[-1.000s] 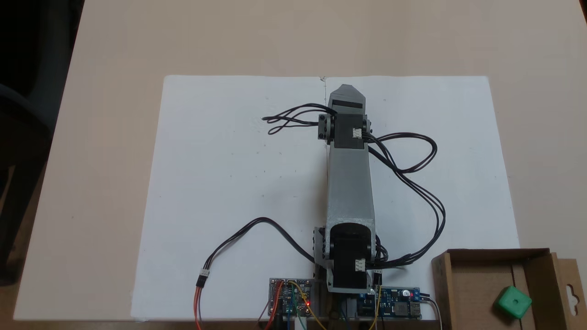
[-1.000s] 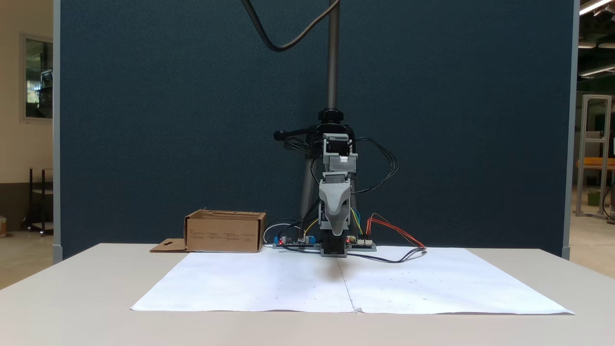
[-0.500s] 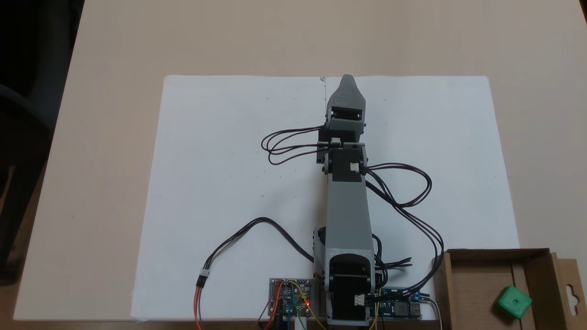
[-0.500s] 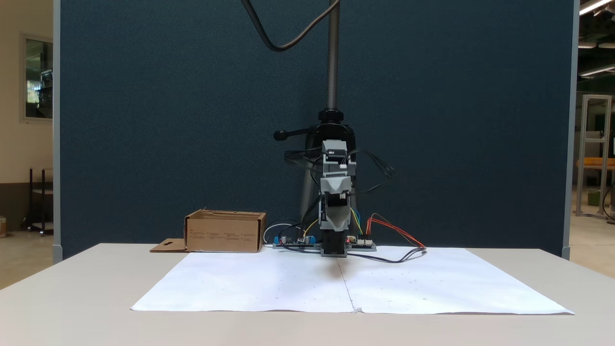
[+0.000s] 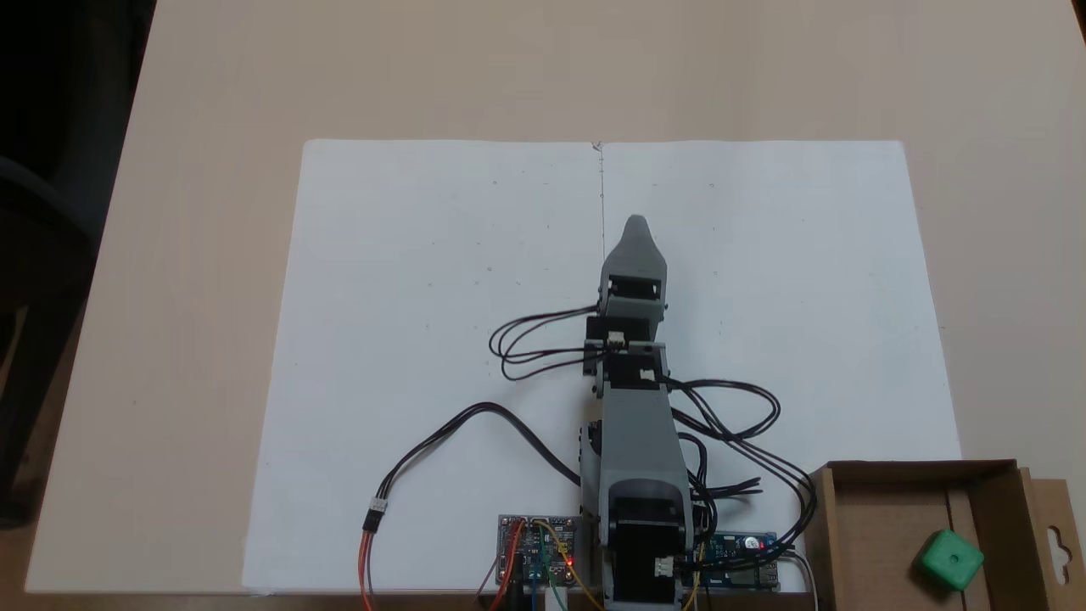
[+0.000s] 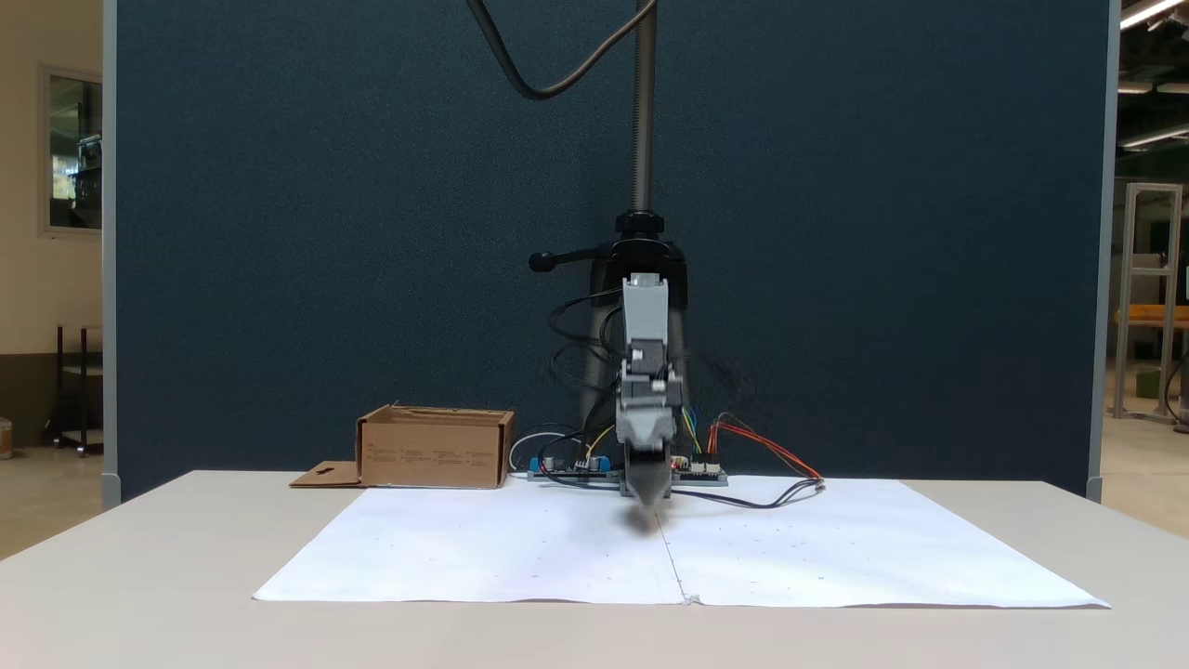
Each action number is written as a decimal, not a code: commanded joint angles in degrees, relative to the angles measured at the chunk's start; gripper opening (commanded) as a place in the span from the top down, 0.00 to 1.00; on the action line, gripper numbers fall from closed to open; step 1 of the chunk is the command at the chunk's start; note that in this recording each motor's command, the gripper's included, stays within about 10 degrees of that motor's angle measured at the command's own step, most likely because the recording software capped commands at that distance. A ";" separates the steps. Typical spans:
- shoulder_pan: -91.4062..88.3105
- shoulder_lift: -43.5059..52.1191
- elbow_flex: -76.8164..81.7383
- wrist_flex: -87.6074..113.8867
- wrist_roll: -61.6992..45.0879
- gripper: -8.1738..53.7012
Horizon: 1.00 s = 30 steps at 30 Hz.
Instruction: Grasp a green dice and put it in the bin.
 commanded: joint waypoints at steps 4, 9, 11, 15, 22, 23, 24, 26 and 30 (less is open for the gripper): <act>1.49 3.25 5.89 -13.78 -2.99 0.16; 1.49 5.27 13.62 -21.07 -3.08 0.16; 1.49 6.06 16.44 -23.97 -4.31 0.16; 1.58 7.65 21.97 -30.30 -4.57 0.16; 1.32 10.72 23.01 -31.27 -4.39 0.15; 1.23 10.72 23.01 -31.27 -4.48 0.15; 1.32 10.81 23.01 -31.27 -4.92 0.15; 1.32 10.72 23.01 -31.27 -5.10 0.15; 0.88 10.72 23.01 -31.27 -4.92 0.14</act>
